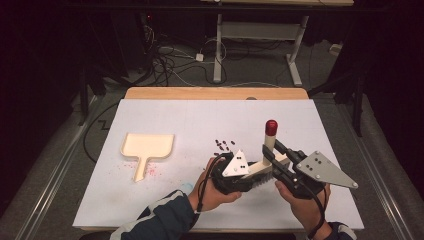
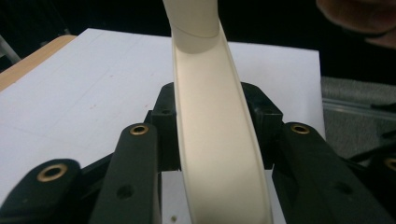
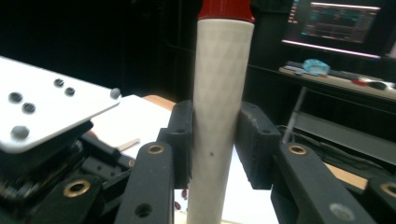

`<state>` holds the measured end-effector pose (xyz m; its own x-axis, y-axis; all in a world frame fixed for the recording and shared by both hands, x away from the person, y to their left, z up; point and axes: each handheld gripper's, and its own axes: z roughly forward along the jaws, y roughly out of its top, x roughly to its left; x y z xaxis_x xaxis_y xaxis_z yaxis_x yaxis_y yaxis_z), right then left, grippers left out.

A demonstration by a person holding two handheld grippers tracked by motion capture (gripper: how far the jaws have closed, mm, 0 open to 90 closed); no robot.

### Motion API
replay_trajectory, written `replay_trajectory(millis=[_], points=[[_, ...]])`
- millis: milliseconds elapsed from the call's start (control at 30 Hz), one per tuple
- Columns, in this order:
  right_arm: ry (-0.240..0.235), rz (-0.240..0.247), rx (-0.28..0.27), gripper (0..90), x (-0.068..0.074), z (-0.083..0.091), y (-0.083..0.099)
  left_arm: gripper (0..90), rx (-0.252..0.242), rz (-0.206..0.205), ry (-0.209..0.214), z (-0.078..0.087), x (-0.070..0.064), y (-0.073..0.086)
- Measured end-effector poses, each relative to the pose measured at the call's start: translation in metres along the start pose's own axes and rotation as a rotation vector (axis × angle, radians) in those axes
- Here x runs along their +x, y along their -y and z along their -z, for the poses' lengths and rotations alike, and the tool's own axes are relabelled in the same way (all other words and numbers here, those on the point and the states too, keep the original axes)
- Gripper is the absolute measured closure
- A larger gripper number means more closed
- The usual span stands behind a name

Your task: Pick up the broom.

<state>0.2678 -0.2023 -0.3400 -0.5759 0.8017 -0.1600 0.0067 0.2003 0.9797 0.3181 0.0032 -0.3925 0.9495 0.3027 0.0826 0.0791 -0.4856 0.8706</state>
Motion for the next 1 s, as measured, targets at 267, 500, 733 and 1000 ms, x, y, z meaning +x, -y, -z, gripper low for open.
replay_trajectory(millis=[267,500,733,1000], points=[[-0.278,0.158,0.112,52.8,-0.010,-0.004,-0.001,65.6,0.111,-0.100,0.054,0.022,0.006,0.014],[-0.570,0.211,0.337,43.4,-0.016,-0.021,0.025,65.6,0.154,-0.152,0.129,0.043,0.006,0.028],[-0.722,0.291,0.474,50.7,0.011,-0.042,0.049,65.6,0.183,-0.215,0.229,0.054,-0.003,0.040],[-0.763,0.336,0.472,67.4,0.033,-0.050,0.060,60.1,0.174,-0.196,0.240,0.060,0.001,0.047]])
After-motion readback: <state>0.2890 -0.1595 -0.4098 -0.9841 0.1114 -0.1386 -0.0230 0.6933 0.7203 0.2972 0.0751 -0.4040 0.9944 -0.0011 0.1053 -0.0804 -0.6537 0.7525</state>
